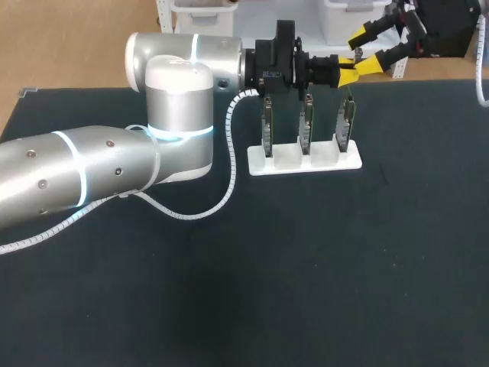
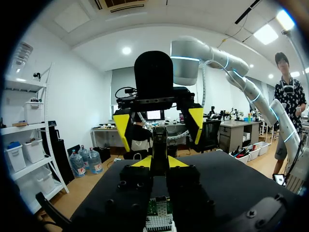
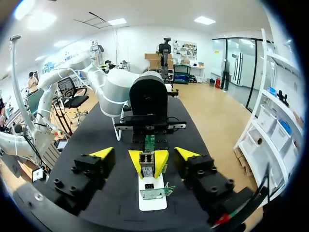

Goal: Pick up the optical module with the left hand, and insert it into the network port with the right hand.

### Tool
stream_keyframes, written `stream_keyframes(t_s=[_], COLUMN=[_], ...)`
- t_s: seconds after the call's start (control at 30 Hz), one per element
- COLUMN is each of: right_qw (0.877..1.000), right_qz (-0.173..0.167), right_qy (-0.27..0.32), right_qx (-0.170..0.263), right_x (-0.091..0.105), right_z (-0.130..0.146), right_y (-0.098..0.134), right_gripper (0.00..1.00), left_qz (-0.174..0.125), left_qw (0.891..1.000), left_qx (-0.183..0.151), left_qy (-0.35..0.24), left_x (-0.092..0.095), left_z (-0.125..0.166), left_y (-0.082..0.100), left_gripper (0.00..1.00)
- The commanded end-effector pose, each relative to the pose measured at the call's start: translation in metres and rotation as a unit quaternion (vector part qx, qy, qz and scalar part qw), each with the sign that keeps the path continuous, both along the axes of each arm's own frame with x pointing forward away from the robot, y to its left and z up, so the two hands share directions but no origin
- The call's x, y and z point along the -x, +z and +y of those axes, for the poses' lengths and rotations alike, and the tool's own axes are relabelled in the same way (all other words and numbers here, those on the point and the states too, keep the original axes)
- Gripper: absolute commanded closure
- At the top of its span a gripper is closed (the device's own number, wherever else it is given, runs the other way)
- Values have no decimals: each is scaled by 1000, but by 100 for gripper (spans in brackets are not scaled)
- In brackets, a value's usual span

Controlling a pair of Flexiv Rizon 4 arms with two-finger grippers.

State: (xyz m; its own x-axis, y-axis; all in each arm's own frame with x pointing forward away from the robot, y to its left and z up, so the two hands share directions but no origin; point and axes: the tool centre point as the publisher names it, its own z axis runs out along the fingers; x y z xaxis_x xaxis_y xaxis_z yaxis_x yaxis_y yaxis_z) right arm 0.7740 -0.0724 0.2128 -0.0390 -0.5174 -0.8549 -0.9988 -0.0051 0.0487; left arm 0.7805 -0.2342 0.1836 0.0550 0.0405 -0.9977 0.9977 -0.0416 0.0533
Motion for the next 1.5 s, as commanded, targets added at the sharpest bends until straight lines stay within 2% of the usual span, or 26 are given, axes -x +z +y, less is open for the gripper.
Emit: stream_keyframes(t_s=[0.03, 0.53, 0.57, 0.6, 0.97, 1.3, 1.5], right_qw=[1000, 1000, 1000, 1000, 1000, 1000, 1000], right_qz=[-1, 2, 2, 2, 1, 1, 2], right_qy=[-1, 0, 0, 0, -2, -6, -9], right_qx=[-1, -4, -4, -5, -9, -11, -11], right_x=[1, 2, 2, 2, 0, -4, -6], right_z=[1, 2, 2, 3, 5, 2, 1], right_y=[0, -1, -1, -1, 0, 0, -1], right_gripper=[100, 100, 100, 100, 100, 100, 100], left_qz=[0, 0, 0, 0, -3, -14, -3], left_qw=[1000, 1000, 1000, 1000, 1000, 999, 999], left_qx=[0, 0, 0, 0, -1, -40, -47], left_qy=[2, 2, 2, 2, 2, 6, 8], left_x=[1, 1, 1, 1, 1, 0, 4], left_z=[1, 1, 1, 1, 2, 7, 13], left_y=[0, 0, 0, 0, 1, 11, 16], left_gripper=[100, 100, 76, 0, 0, 0, 0])
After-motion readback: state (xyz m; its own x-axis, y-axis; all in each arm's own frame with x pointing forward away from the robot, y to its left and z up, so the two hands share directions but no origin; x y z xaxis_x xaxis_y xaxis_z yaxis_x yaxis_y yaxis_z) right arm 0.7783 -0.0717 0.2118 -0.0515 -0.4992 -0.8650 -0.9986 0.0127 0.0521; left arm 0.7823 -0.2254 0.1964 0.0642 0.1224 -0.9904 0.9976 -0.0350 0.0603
